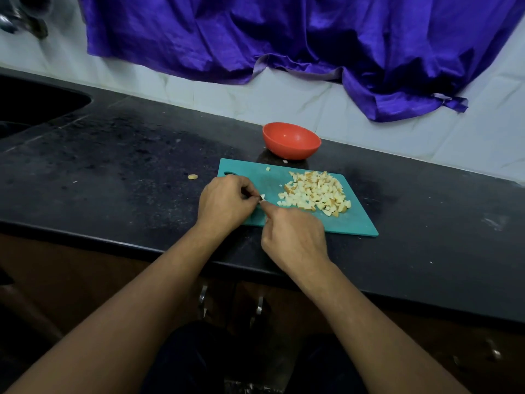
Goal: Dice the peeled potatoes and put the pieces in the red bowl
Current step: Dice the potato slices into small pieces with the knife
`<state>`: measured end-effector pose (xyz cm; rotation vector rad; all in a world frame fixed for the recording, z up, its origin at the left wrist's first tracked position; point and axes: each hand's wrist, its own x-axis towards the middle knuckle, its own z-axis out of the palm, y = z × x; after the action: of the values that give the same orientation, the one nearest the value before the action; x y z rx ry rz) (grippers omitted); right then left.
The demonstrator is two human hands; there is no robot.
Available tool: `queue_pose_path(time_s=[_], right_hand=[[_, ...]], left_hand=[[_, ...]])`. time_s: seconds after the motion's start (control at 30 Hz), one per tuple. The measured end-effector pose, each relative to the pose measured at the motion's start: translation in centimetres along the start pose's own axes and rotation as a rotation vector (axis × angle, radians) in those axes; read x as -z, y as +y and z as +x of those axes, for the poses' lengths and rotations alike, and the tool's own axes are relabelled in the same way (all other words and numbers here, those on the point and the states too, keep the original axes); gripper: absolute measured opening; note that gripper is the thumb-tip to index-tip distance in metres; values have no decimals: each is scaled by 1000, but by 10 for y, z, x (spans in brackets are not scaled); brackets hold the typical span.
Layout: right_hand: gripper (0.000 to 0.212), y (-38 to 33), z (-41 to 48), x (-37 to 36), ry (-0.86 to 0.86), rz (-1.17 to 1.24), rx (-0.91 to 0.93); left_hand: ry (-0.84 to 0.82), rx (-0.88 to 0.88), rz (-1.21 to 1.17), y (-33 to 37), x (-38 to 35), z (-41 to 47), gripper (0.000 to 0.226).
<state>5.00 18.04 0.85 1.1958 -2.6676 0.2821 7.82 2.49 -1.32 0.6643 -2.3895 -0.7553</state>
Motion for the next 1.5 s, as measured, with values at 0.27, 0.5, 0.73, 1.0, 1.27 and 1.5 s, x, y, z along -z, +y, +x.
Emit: queue_pose_path(time_s=[0.27, 0.5, 0.73, 1.0, 1.27, 1.5], right_hand=[[29, 58, 6, -7, 18, 759, -338], [38, 42, -8, 4, 69, 465, -65], [43, 35, -22, 5, 41, 104, 98], [41, 50, -13, 8, 92, 187, -50], [42, 45, -17, 2, 58, 96, 61], [41, 52, -15, 0, 121, 227, -73]], left_hand=[[17, -12, -58, -4, 0, 1, 8], [141, 41, -273, -9, -1, 3, 15], [177, 43, -227, -8, -1, 3, 23], [143, 40, -163, -6, 0, 4, 26], [142, 35, -139, -4, 1, 4, 26], [149, 51, -164, -4, 0, 6, 25]])
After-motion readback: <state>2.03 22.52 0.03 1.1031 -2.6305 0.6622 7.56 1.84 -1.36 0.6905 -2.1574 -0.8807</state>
